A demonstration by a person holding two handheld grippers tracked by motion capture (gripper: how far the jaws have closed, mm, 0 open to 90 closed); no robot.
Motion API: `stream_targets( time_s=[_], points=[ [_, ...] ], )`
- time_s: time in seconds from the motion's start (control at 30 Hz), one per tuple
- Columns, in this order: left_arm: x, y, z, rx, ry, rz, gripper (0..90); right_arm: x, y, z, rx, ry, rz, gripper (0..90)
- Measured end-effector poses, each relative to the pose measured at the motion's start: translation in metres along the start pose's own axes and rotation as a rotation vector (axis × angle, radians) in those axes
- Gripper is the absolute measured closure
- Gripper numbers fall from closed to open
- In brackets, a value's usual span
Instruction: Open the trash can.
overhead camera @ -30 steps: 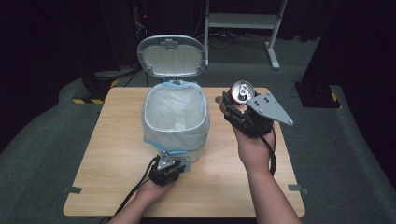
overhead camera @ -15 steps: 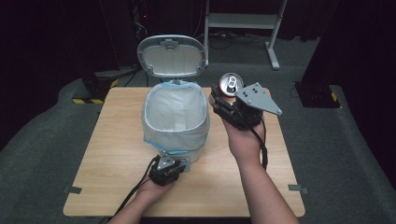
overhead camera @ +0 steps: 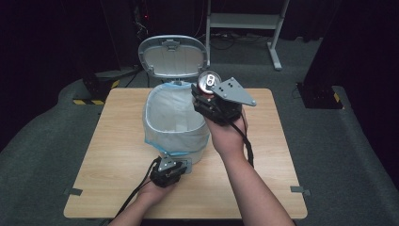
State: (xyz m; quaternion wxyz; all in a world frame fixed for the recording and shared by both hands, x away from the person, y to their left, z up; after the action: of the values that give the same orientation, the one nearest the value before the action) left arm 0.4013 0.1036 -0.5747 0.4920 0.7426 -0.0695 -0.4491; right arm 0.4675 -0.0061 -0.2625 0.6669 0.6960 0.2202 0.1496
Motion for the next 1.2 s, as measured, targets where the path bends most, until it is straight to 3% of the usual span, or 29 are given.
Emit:
stream_targets(
  time_s=[0.57, 0.83, 1.13, 1.2],
  points=[
    [0.000, 0.000, -0.001, -0.005, -0.011, 0.001, 68.1, 0.043, -0.006, -0.041, -0.003, 0.076, -0.040, 33.8],
    [0.000, 0.000, 0.000, 0.003, -0.002, -0.001, 67.8, 0.058, -0.010, -0.044, 0.008, 0.087, -0.068, 33.8],
    [0.000, 0.000, 0.000, 0.002, -0.005, 0.001, 67.5, 0.058, -0.010, -0.042, 0.001, 0.083, -0.063, 33.2],
    [0.000, 0.000, 0.000, 0.002, -0.006, 0.001, 67.4, 0.058, -0.008, -0.041, 0.005, 0.074, -0.046, 23.7]
  ],
)
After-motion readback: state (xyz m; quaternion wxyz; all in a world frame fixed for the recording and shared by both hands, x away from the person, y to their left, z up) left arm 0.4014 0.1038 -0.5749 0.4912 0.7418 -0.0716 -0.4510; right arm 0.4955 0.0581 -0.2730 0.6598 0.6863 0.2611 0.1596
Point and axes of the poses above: each handheld gripper's, and its own axes: x roughly forward along the jaws, y roughly out of its top, z roughly to its right, the point moved 9 cm from there along x, roughly forward along the jaws, and after that the axes turned 10 degrees about x, right-handed, at the moved point
